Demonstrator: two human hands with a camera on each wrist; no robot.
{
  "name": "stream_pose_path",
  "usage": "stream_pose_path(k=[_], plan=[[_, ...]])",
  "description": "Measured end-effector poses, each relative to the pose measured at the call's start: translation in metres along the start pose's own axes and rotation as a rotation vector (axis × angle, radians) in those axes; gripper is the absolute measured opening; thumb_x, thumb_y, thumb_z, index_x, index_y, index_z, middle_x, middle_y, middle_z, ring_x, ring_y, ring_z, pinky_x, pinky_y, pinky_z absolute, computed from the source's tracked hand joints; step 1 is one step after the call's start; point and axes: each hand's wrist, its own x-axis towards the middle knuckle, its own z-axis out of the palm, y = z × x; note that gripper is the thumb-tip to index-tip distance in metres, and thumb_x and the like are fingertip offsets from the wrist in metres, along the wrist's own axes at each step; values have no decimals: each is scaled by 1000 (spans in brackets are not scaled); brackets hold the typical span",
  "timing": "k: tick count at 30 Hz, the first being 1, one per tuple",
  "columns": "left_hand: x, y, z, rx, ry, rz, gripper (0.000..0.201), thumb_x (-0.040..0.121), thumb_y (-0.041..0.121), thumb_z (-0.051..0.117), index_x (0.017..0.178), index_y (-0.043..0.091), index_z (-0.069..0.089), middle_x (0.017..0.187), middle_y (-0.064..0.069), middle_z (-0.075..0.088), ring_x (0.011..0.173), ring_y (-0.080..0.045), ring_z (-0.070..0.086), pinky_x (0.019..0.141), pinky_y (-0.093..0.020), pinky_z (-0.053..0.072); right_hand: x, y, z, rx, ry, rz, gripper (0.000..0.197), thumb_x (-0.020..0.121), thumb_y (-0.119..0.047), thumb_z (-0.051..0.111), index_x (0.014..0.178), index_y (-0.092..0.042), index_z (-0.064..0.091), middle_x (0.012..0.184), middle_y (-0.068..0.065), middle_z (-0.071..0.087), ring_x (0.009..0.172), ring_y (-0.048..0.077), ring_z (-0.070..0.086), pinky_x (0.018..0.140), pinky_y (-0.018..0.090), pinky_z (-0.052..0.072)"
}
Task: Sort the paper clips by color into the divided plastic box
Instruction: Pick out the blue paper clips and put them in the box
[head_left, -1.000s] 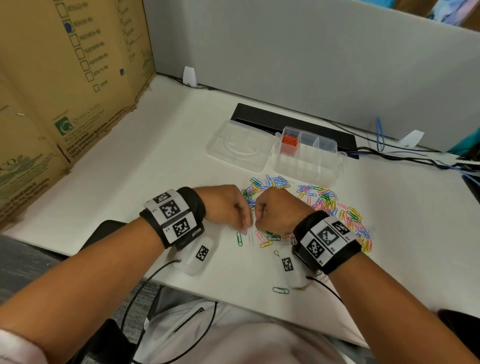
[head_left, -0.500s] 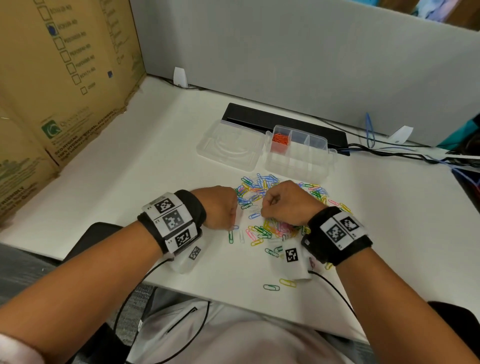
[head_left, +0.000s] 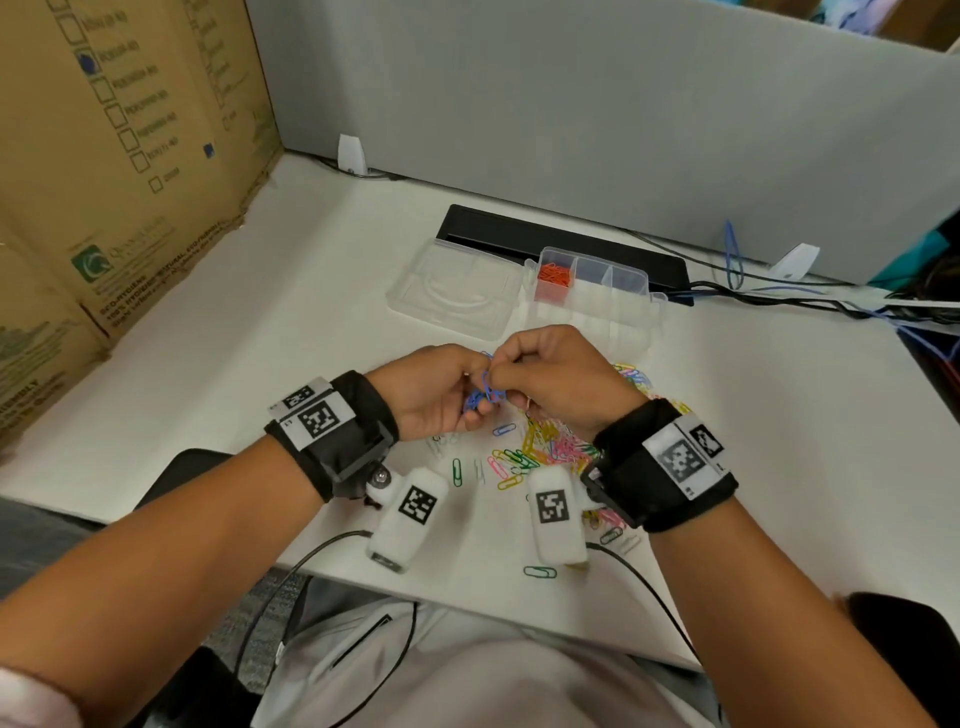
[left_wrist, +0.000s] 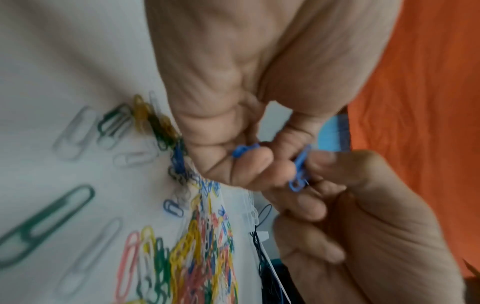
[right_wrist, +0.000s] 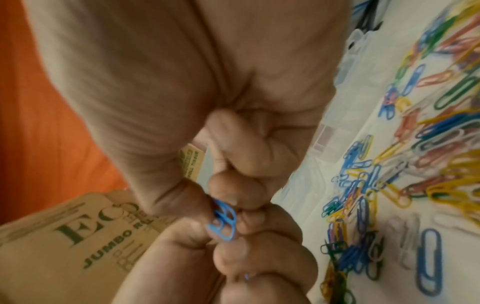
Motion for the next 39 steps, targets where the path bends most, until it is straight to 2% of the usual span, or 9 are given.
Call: stream_pose_path(k=[3,6,10,15,23,27,30,35,39], plan=[[2,-3,1,-145,29,-60,24,85,5,33,86,2,56,69,-11,61,49,-12,49,45,-18,43,2,2,2,-24,5,-14,10,88,-4,67,78,-7,69,61,9,62,48,6,55,42,17,39],[3,-5,2,-176,67,-106,17,90,19,41,81,9,52,71,-7,52,48,-13,48,45,-19,41,5,14,-6,-45,95,-27,6,88,-11,72,85,-5,74,60,-2,66,50,4,56,46,17,42],[7,1,0,-89,189,-69,34,97,32,44,66,19,39,56,4,32,41,-9,26,32,-15,21,11,33,-11,-491,23,-22,7,83,-11,73,78,-11,78,66,-5,70,56,0,56,61,19,47],[9,13,-8,278,358,124,23,96,31,56,79,15,57,51,8,29,42,-8,21,36,-18,15,16,41,-6,-791,-62,29,10,77,-12,75,68,-17,74,72,-7,71,74,13,66,70,25,54],[13,8,-10,392,343,78,18,97,21,54,86,8,59,59,1,37,49,-12,30,39,-20,21,15,35,-4,-982,-139,-34,10,77,-18,65,70,-10,63,80,7,67,77,26,63,68,36,55],[14,4,-9,263,333,48,30,101,28,49,80,9,58,60,-3,52,48,-14,47,42,-20,36,19,22,-10,-800,-42,-119,11,78,-19,71,72,-11,67,69,-3,62,67,14,59,65,30,51],[14,2,-7,103,282,19,29,102,30,45,89,9,60,67,-5,60,52,-14,57,44,-18,44,26,9,-10,-567,-19,-187,8,82,-12,68,78,-11,75,74,-4,69,70,9,63,67,25,52],[12,10,-16,-23,404,87,38,101,31,47,66,19,38,50,6,30,36,-7,24,32,-16,15,53,17,-4,-619,62,-140,11,80,-8,67,74,-10,77,75,2,73,76,17,68,75,36,59],[9,15,-27,-31,437,147,41,99,33,50,63,20,37,51,6,27,37,-7,21,32,-17,14,64,22,10,-810,-79,7,13,75,-19,79,78,-7,75,81,6,73,80,22,69,73,37,60]])
